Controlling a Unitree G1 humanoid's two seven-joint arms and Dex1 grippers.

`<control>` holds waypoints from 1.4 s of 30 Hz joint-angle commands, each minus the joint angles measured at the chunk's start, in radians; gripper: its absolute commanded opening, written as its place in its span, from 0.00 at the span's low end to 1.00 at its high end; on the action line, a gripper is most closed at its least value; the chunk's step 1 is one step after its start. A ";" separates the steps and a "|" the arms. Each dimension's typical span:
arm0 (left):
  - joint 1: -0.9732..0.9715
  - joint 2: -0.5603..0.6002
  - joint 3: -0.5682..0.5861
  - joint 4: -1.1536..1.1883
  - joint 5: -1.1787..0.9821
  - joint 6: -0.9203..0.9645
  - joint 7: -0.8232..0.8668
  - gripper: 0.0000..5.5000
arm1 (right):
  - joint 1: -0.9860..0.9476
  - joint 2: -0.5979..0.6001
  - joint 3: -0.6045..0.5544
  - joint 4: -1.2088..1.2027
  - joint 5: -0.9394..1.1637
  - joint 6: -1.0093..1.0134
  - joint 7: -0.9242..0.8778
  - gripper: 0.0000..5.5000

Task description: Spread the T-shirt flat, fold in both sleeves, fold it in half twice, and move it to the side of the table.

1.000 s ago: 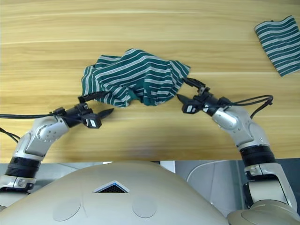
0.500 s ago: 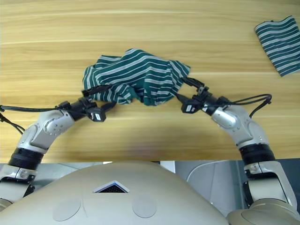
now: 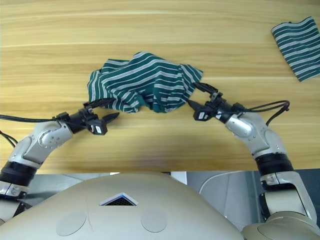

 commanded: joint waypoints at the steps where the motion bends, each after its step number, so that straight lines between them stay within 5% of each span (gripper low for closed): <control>1: 0.009 0.001 -0.051 0.075 0.063 0.049 -0.029 0.54 | 0.005 0.006 0.032 0.030 -0.026 0.007 0.020 0.64; 16: -0.038 -0.028 -0.103 0.164 0.083 0.088 0.026 0.54 | -0.010 0.011 0.044 0.047 -0.022 -0.007 0.006 0.64; 24: -0.035 -0.018 -0.125 0.179 0.071 0.092 0.005 0.30 | -0.006 0.008 0.043 0.042 -0.018 -0.016 -0.001 0.64; 42: -0.010 -0.003 -0.061 0.177 0.017 0.101 0.067 0.00 | 0.044 0.002 0.042 -0.023 0.023 -0.018 0.023 0.64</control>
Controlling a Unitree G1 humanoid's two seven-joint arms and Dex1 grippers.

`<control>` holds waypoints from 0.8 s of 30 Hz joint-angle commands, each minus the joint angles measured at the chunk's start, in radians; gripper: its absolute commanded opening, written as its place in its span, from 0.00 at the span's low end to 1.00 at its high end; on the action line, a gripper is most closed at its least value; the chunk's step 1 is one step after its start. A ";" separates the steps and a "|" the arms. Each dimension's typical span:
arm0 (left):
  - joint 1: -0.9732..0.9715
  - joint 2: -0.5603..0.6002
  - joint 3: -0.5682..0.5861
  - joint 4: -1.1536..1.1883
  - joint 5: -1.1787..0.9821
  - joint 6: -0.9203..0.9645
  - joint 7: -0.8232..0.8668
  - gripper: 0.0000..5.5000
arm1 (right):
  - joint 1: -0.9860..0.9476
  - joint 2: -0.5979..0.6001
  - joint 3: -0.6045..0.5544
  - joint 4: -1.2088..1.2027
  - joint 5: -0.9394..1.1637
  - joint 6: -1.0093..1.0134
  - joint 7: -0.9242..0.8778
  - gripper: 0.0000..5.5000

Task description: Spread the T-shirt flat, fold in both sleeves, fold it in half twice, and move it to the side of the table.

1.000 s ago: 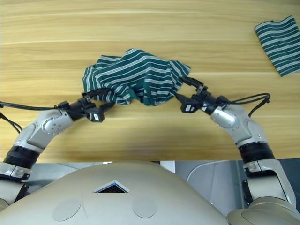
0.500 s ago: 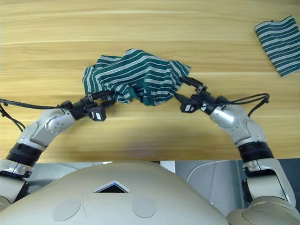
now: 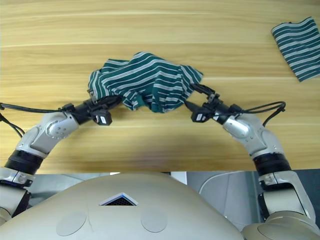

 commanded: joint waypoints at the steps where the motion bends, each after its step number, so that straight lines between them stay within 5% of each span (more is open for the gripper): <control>1: 0.112 0.032 0.017 0.069 0.029 0.090 0.001 0.00 | 0.048 -0.009 0.013 -0.020 0.018 0.009 0.049 0.64; 9: 0.119 0.021 0.124 0.024 -0.023 0.114 0.065 0.00 | 0.118 -0.030 0.019 -0.126 0.025 0.035 0.103 0.64; 19: 0.083 -0.021 0.096 0.062 -0.005 0.116 0.093 0.00 | -0.030 -0.004 0.045 0.133 -0.043 0.036 0.029 0.64; 24: 0.102 -0.009 0.065 0.036 -0.036 0.054 0.055 0.00 | 0.046 -0.067 0.028 0.084 -0.023 0.014 0.036 0.64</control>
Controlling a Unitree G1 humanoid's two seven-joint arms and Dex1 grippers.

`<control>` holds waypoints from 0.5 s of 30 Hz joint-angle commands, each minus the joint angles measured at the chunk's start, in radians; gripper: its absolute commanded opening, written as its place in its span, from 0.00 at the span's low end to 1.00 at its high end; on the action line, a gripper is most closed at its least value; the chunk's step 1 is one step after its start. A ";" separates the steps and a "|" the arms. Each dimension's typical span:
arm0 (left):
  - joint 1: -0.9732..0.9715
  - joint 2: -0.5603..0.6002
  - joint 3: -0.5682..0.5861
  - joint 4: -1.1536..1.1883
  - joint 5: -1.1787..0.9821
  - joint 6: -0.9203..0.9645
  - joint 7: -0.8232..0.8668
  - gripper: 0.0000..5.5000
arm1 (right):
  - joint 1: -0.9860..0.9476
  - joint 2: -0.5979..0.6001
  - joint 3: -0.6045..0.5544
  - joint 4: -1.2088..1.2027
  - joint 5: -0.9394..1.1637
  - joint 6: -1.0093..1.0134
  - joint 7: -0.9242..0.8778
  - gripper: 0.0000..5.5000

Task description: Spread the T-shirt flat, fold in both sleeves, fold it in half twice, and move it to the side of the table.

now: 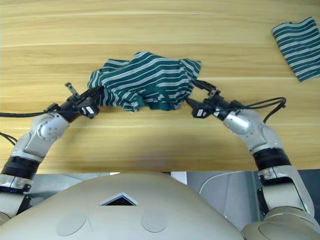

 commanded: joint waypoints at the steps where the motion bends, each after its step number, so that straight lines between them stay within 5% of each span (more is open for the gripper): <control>1: 0.056 0.014 -0.043 -0.005 0.002 -0.035 -0.054 0.00 | 0.120 -0.074 0.003 -0.021 -0.032 0.019 0.048 0.64; 12: 0.141 0.042 0.028 -0.144 -0.130 -0.089 -0.098 0.00 | 0.174 -0.097 -0.008 -0.118 -0.026 0.047 0.066 0.64; 15: 0.139 0.020 -0.017 -0.151 -0.152 -0.068 -0.155 0.09 | 0.160 -0.089 -0.002 -0.110 -0.029 0.045 0.070 0.64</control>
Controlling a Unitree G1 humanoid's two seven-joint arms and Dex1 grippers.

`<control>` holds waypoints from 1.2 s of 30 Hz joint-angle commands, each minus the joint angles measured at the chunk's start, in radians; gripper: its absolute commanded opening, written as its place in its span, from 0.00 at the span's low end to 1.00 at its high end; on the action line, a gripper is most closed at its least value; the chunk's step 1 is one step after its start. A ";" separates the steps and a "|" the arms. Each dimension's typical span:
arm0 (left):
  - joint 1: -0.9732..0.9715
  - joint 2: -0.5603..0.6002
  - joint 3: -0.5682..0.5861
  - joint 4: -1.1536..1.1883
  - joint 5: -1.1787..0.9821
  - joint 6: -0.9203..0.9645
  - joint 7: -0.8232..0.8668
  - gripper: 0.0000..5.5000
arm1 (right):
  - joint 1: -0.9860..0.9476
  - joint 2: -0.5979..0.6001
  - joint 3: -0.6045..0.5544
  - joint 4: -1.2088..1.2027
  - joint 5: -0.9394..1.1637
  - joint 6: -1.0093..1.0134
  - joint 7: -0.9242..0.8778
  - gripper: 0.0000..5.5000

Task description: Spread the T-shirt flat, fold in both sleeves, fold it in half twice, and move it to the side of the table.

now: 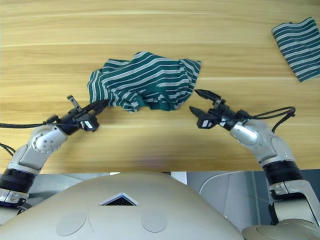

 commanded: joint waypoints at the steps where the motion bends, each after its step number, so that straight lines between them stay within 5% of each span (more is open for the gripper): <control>1: 0.003 -0.019 -0.046 -0.016 -0.023 0.022 -0.075 0.12 | 0.020 -0.011 0.029 0.035 -0.042 0.031 0.057 0.64; 10: -0.030 -0.045 -0.078 0.098 0.197 0.184 -0.018 0.39 | -0.004 -0.035 0.032 0.068 -0.059 0.017 0.059 0.64; 22: -0.039 -0.058 -0.123 0.105 0.235 0.214 -0.004 0.39 | -0.023 -0.022 0.056 0.079 -0.061 0.014 0.048 0.64; 36: -0.039 -0.042 -0.131 0.131 0.226 0.223 -0.004 0.12 | -0.029 -0.017 0.059 0.084 -0.062 0.005 0.034 0.64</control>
